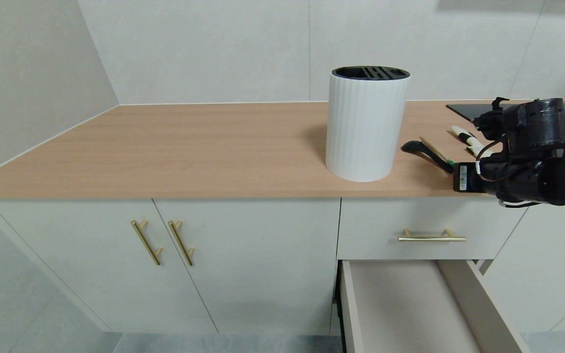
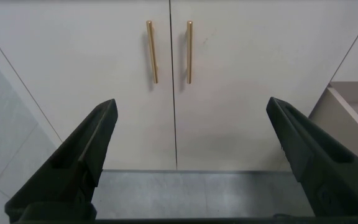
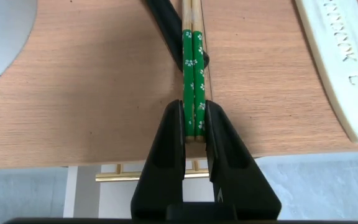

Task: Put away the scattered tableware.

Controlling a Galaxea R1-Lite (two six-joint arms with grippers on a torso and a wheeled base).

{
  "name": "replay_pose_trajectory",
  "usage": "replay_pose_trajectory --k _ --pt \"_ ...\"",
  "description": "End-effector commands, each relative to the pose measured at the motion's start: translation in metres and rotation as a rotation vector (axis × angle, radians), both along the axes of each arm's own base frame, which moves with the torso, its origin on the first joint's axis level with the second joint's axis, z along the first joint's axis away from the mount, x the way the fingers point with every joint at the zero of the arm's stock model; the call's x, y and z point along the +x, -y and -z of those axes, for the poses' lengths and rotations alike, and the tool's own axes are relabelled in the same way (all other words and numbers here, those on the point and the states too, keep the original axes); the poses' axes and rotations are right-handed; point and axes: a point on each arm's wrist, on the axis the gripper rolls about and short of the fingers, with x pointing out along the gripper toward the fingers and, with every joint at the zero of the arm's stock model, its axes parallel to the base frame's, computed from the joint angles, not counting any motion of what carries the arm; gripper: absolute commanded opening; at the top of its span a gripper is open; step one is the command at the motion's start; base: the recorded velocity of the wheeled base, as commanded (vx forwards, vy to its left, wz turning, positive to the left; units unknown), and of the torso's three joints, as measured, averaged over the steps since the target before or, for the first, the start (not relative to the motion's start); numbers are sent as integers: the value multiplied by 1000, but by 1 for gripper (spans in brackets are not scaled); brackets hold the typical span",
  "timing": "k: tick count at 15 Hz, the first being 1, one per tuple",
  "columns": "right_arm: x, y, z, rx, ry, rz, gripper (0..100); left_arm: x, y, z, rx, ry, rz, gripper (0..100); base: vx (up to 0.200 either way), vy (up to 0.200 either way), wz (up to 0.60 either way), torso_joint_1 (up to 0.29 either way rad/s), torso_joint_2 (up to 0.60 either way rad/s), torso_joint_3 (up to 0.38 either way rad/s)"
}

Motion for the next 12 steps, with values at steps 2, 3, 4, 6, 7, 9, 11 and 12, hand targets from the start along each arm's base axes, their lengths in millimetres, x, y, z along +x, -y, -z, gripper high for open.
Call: replay_pose_trajectory --k 2,3,4,6,7,9,11,12 --pt "-4 1 -7 5 20 0 0 0 0 0 0 0 0 100 0 0 0 0 0 0" --pt "-6 1 -8 6 24 0 0 0 0 0 0 0 0 100 0 0 0 0 0 0" --pt "-7 2 -11 9 32 0 0 0 0 0 0 0 0 100 0 0 0 0 0 0" --pt "-13 3 -17 14 51 -1 0 0 0 0 0 0 0 100 0 0 0 0 0 0" --pt "-21 4 -26 20 75 -3 0 0 0 0 0 0 0 100 0 0 0 0 0 0" --pt "-41 8 -39 33 114 -4 0 0 0 0 0 0 0 100 0 0 0 0 0 0" --pt "-73 14 -55 40 129 -8 0 0 0 0 0 0 0 100 0 0 0 0 0 0" --pt "-91 17 -60 44 108 -22 0 0 0 0 0 0 0 100 0 0 0 0 0 0"
